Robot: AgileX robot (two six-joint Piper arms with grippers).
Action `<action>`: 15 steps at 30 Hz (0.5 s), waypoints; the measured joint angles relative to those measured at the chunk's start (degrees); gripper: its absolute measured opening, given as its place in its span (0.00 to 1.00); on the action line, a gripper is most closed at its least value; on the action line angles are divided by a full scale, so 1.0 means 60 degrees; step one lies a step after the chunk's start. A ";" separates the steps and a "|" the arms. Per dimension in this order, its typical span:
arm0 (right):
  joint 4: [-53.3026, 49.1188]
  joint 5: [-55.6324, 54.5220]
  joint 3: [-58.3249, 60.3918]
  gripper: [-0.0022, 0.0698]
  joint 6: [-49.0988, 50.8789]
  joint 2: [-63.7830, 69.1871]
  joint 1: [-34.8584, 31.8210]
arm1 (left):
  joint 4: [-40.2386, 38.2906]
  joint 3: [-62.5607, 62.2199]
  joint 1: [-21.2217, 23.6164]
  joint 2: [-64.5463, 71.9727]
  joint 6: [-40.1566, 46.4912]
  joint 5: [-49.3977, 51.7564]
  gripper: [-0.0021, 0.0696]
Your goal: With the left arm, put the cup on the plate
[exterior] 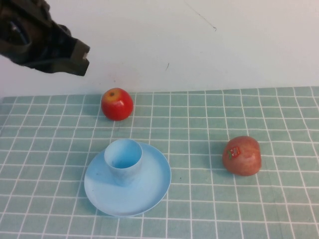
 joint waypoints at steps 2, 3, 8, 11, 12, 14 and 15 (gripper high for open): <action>0.0000 0.0000 0.0000 0.03 0.0000 0.0000 0.0000 | -0.0203 0.0587 0.0000 -0.0738 0.0000 -0.0160 0.04; 0.0000 0.0000 0.0000 0.03 0.0000 0.0000 0.0000 | -0.0338 0.0905 0.0000 -0.1053 0.0000 -0.0301 0.04; 0.0000 0.0000 0.0000 0.03 0.0000 0.0000 0.0000 | -0.0781 0.3316 0.0000 -0.3105 0.0000 -0.1299 0.03; 0.0000 0.0000 0.0000 0.03 0.0000 0.0000 0.0000 | -0.0922 0.4757 0.0000 -0.4279 0.0000 -0.1563 0.03; 0.0000 0.0000 0.0000 0.03 0.0000 0.0000 0.0000 | -0.0968 0.5068 0.0000 -0.4561 0.0000 -0.1563 0.03; 0.0000 0.0000 0.0000 0.03 0.0000 0.0000 0.0000 | -0.0990 0.5637 0.0000 -0.5234 0.0000 -0.1269 0.03; 0.0000 0.0000 0.0000 0.03 0.0000 0.0000 0.0000 | -0.0900 0.5805 0.0000 -0.5473 0.0020 -0.1177 0.03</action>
